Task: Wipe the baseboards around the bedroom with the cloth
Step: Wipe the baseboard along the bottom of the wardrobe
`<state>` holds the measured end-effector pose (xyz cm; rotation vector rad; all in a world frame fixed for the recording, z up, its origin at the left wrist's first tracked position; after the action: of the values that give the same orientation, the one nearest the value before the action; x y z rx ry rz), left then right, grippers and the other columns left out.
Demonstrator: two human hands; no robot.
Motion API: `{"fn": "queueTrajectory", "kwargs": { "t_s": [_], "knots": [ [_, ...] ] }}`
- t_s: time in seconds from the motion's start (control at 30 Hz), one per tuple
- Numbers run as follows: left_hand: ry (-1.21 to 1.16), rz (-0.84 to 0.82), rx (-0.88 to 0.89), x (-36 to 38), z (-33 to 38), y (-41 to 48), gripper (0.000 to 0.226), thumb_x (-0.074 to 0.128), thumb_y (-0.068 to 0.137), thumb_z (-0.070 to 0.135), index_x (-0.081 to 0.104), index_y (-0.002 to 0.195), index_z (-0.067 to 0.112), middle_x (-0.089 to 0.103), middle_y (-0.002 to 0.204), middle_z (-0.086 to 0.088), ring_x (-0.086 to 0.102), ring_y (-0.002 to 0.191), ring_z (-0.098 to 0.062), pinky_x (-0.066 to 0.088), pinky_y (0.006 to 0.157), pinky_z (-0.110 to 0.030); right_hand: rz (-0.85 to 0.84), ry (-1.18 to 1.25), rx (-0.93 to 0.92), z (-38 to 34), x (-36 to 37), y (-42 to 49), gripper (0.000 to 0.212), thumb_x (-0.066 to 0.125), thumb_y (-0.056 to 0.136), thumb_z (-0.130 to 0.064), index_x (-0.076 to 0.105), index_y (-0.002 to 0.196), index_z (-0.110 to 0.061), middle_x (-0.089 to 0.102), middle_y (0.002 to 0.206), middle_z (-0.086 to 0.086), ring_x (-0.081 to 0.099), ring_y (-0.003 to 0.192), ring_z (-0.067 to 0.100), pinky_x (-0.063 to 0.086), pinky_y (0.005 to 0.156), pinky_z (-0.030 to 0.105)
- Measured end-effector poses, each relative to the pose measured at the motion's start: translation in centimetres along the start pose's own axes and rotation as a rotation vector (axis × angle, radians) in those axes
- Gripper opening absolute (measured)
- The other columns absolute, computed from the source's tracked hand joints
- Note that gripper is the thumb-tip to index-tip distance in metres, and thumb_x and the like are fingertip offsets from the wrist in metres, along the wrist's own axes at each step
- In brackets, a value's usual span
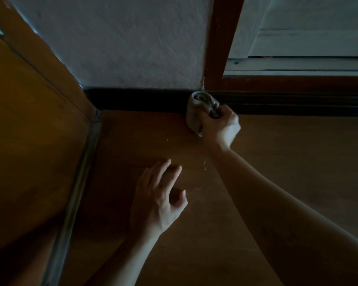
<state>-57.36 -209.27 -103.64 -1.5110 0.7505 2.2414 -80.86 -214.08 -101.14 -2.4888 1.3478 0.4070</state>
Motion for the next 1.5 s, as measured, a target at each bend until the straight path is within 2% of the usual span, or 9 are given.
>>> {"fn": "queueTrajectory", "kwargs": {
  "t_s": [0.17, 0.6, 0.8, 0.9, 1.07, 1.17, 1.33, 1.43, 1.5],
  "knots": [
    [-0.008, 0.021, -0.016, -0.5, 0.1, 0.1, 0.053, 0.065, 0.085, 0.043, 0.065, 0.135, 0.023, 0.053, 0.148, -0.003, 0.047, 0.135, -0.022, 0.044, 0.107, -0.050, -0.067, -0.008, -0.024, -1.2, 3.8, -1.5, 0.023, 0.077, 0.076, -0.038, 0.070, 0.088, -0.019, 0.069, 0.092, -0.001, 0.066, 0.084, 0.014, 0.058, 0.077, 0.038],
    [-0.052, 0.003, -0.028, -0.7, 0.2, 0.1, 0.054, 0.068, 0.084, 0.041, 0.065, 0.135, 0.024, 0.052, 0.149, -0.002, 0.047, 0.136, -0.021, 0.042, 0.109, -0.049, -0.109, -0.036, -0.038, -1.7, 4.4, -1.3, 0.029, 0.079, 0.075, -0.042, 0.072, 0.091, -0.019, 0.070, 0.091, 0.000, 0.067, 0.084, 0.016, 0.059, 0.078, 0.040],
    [0.027, -0.118, -0.032, 0.2, 0.3, 0.5, 0.059, 0.058, 0.086, 0.051, 0.059, 0.141, 0.029, 0.047, 0.154, -0.001, 0.046, 0.140, -0.021, 0.023, 0.122, -0.051, -0.055, -0.104, -0.075, -0.2, -1.3, 1.6, 0.027, 0.078, 0.076, -0.044, 0.071, 0.089, -0.022, 0.071, 0.088, -0.002, 0.068, 0.082, 0.016, 0.060, 0.076, 0.039],
    [0.040, -0.222, 0.070, 0.8, 2.6, 2.1, 0.064, 0.053, 0.089, 0.056, 0.050, 0.148, 0.033, 0.038, 0.161, 0.000, 0.039, 0.146, -0.020, 0.020, 0.124, -0.050, -0.032, -0.118, -0.085, 0.7, -4.6, 3.2, 0.024, 0.079, 0.078, -0.042, 0.070, 0.091, -0.023, 0.070, 0.092, -0.003, 0.068, 0.083, 0.012, 0.061, 0.076, 0.036],
    [0.127, -0.471, 0.318, 2.1, 7.2, 5.0, 0.071, 0.038, 0.093, 0.065, 0.022, 0.158, 0.040, 0.009, 0.170, 0.003, 0.015, 0.155, -0.018, 0.010, 0.126, -0.041, 0.050, -0.098, -0.033, 2.4, -9.3, 5.1, 0.024, 0.079, 0.076, -0.041, 0.068, 0.084, -0.022, 0.069, 0.085, -0.003, 0.067, 0.078, 0.013, 0.059, 0.069, 0.032],
    [0.173, -0.578, 0.288, 2.7, 8.2, 5.9, 0.074, 0.040, 0.097, 0.066, 0.007, 0.159, 0.044, -0.008, 0.170, 0.008, 0.000, 0.156, -0.014, -0.002, 0.126, -0.037, 0.075, -0.090, -0.012, 3.0, -10.2, 5.5, 0.021, 0.077, 0.076, -0.036, 0.068, 0.083, -0.019, 0.068, 0.089, -0.001, 0.066, 0.081, 0.016, 0.058, 0.071, 0.034],
    [0.152, -0.566, 0.268, 3.7, 11.3, 4.7, 0.073, 0.044, 0.093, 0.068, 0.017, 0.157, 0.046, 0.005, 0.170, 0.009, 0.012, 0.155, -0.016, 0.004, 0.125, -0.036, 0.005, -0.084, -0.068, 1.8, -8.8, 5.0, 0.024, 0.079, 0.080, -0.033, 0.070, 0.091, -0.013, 0.061, 0.093, -0.003, 0.061, 0.086, 0.017, 0.048, 0.071, 0.027],
    [0.170, -0.561, 0.224, 4.3, 11.8, 4.4, 0.074, 0.038, 0.089, 0.071, 0.022, 0.156, 0.045, 0.013, 0.169, 0.007, 0.019, 0.154, -0.020, 0.014, 0.126, -0.041, -0.044, -0.083, -0.077, 1.8, -8.5, 5.4, 0.033, 0.079, 0.078, -0.041, 0.070, 0.094, -0.014, 0.066, 0.094, 0.000, 0.064, 0.088, 0.019, 0.055, 0.074, 0.035],
    [0.160, -0.582, 0.190, 4.7, 12.2, 4.3, 0.075, 0.037, 0.090, 0.072, 0.020, 0.157, 0.045, 0.009, 0.170, 0.007, 0.013, 0.156, -0.020, 0.011, 0.126, -0.040, -0.025, -0.098, -0.050, 2.6, -9.9, 6.1, 0.037, 0.075, 0.075, -0.048, 0.071, 0.094, -0.016, 0.069, 0.094, 0.001, 0.066, 0.090, 0.021, 0.058, 0.078, 0.041]
  ]
}}
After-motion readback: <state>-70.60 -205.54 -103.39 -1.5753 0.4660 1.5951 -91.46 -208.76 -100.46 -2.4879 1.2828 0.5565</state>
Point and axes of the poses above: each hand's wrist, its own y-axis towards the middle knuckle, its own x-axis out of the palm, z = x × y, the point moved 9 cm from there along y, towards the middle knuckle
